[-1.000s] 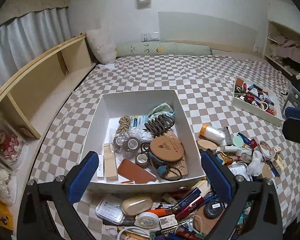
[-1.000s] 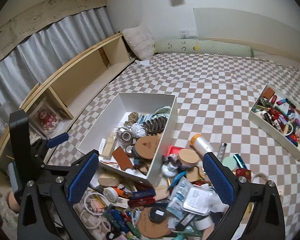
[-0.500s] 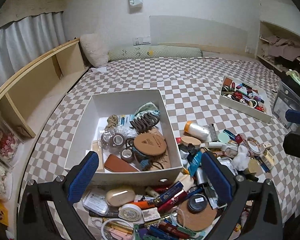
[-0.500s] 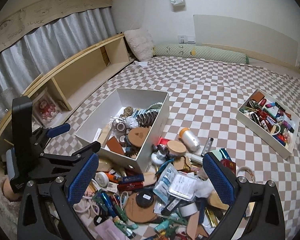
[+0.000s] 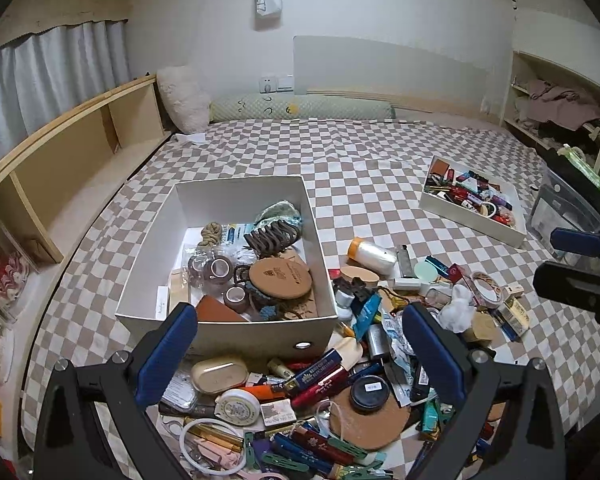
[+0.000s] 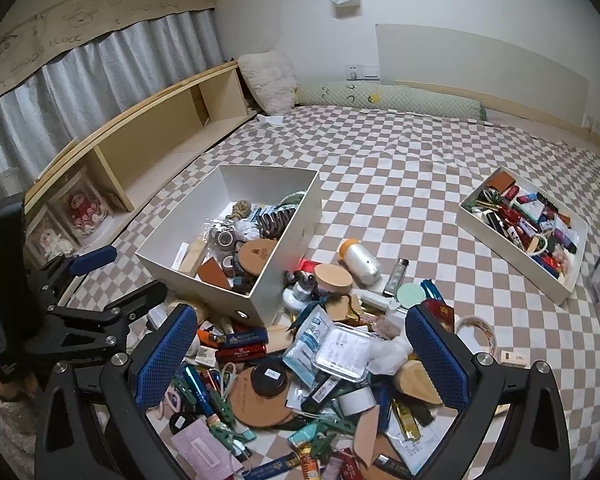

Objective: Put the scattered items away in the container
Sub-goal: 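Lower the left tool to a white tape measure while the right tool lowers to an oval wooden lid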

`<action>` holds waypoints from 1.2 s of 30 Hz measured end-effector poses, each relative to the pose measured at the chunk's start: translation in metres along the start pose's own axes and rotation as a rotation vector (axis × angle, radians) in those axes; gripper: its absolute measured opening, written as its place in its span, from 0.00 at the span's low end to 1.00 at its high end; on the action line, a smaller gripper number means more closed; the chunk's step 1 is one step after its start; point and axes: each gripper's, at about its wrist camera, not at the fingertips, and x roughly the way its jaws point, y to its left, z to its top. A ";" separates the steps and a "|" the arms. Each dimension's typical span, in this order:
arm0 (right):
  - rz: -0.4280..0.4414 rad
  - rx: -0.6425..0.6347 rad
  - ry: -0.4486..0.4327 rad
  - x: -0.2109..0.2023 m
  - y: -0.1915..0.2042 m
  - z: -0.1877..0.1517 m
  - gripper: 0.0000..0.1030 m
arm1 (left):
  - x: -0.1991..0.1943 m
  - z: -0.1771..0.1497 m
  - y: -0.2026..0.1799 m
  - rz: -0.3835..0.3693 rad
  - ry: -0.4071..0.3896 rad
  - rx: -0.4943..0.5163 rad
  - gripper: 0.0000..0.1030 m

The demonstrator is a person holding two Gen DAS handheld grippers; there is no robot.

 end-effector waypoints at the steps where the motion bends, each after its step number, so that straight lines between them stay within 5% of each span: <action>1: 0.000 0.003 0.000 -0.001 -0.001 0.000 1.00 | 0.000 0.000 0.000 -0.005 0.002 -0.003 1.00; 22: -0.040 0.147 0.022 -0.002 -0.055 -0.009 1.00 | -0.005 -0.021 0.011 -0.105 -0.061 -0.097 1.00; 30: -0.058 0.222 0.084 0.012 -0.085 -0.022 1.00 | 0.014 -0.035 0.031 -0.135 0.012 -0.161 1.00; 36: 0.028 0.357 -0.002 0.010 -0.116 -0.035 1.00 | 0.029 -0.049 0.046 -0.096 0.056 -0.182 1.00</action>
